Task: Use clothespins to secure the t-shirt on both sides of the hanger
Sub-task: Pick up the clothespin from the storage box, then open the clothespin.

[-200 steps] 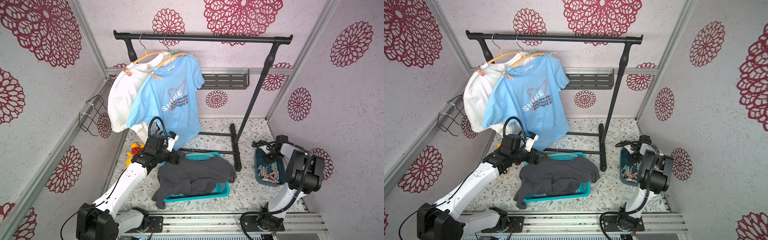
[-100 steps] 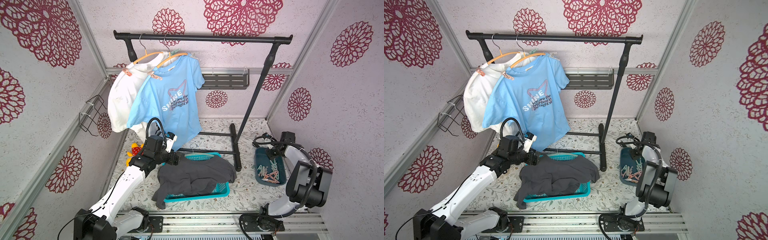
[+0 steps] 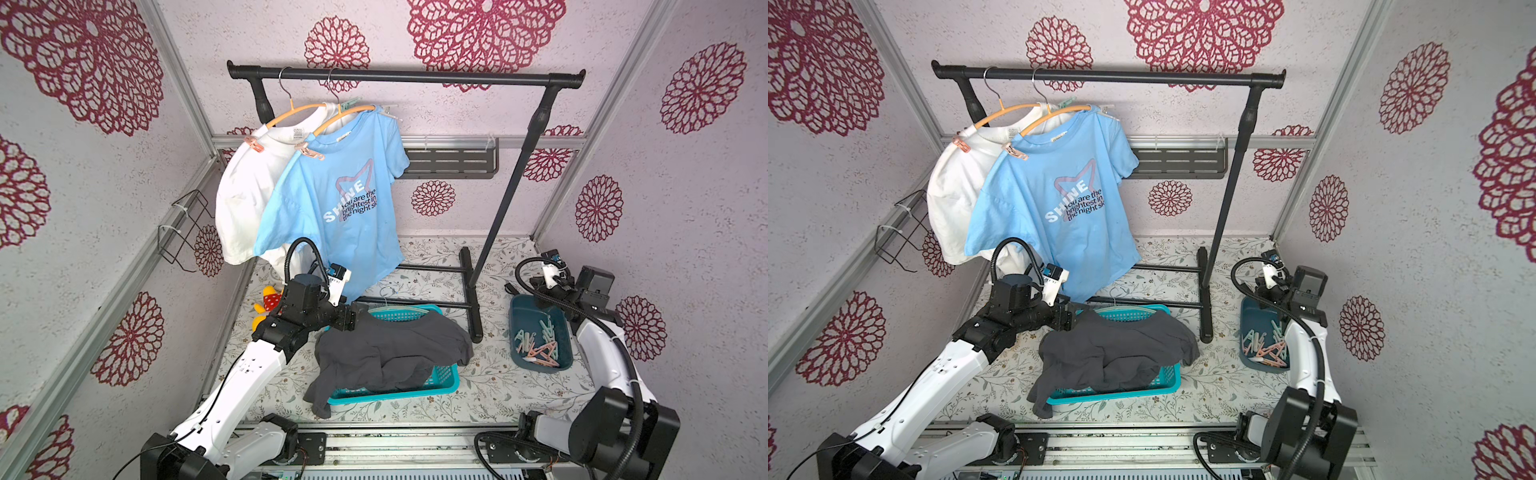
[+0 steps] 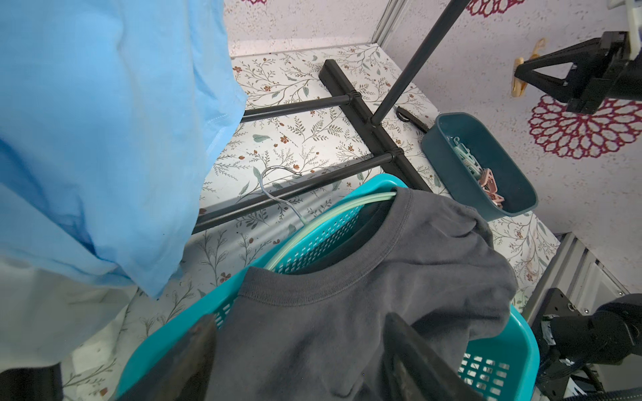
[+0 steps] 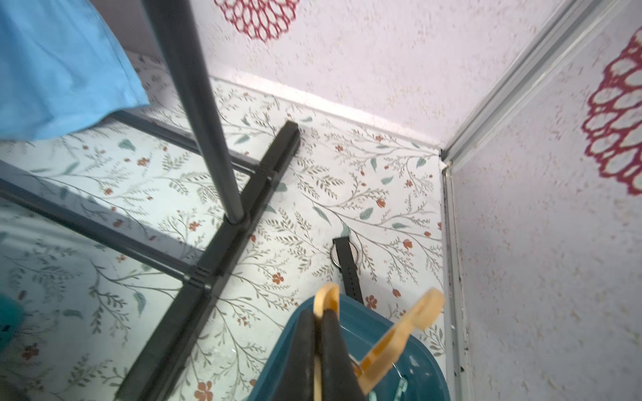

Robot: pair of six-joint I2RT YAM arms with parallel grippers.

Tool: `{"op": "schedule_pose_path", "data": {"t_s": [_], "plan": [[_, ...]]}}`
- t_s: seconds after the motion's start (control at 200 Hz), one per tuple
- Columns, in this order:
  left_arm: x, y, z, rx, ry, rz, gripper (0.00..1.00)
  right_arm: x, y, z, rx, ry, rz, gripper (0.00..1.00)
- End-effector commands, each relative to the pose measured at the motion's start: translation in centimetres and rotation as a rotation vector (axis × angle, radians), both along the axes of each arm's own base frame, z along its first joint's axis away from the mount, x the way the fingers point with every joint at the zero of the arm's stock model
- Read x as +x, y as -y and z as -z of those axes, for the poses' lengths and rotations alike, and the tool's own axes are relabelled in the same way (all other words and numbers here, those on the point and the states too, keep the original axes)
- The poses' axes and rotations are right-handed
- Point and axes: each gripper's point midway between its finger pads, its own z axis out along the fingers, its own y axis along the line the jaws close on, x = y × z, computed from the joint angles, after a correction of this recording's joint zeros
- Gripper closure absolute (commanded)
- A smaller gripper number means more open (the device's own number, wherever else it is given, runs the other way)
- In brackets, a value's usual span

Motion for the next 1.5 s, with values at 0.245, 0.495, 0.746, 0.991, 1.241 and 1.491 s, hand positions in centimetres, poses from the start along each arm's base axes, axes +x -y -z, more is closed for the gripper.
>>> {"op": "schedule_pose_path", "data": {"t_s": [0.245,0.495,0.746,0.991,1.241,1.491], "plan": [[-1.7,8.4,-3.6,-0.108,0.191,0.136,0.12,-6.9,-14.0,-7.2,0.334,0.344,-0.349,1.0],[-1.0,14.8,-3.3,-0.086,0.254,0.185,0.11,-11.3,-20.0,-11.6,0.537,0.491,-0.545,1.0],[-2.1,18.4,-4.8,-0.128,0.433,0.231,0.13,-13.8,-23.7,-14.0,0.61,0.52,-0.653,1.0],[-2.1,18.8,-7.1,-0.175,0.539,0.229,0.32,-14.8,-25.8,-14.0,0.611,0.517,-0.687,1.0],[-3.6,19.5,-6.8,-0.163,0.56,0.317,0.39,-15.2,-26.6,-14.7,0.598,0.541,-0.699,1.0],[-2.4,17.0,-4.6,0.042,0.563,0.233,0.36,-14.9,-26.3,-14.7,0.535,0.551,-0.668,1.0]]}}
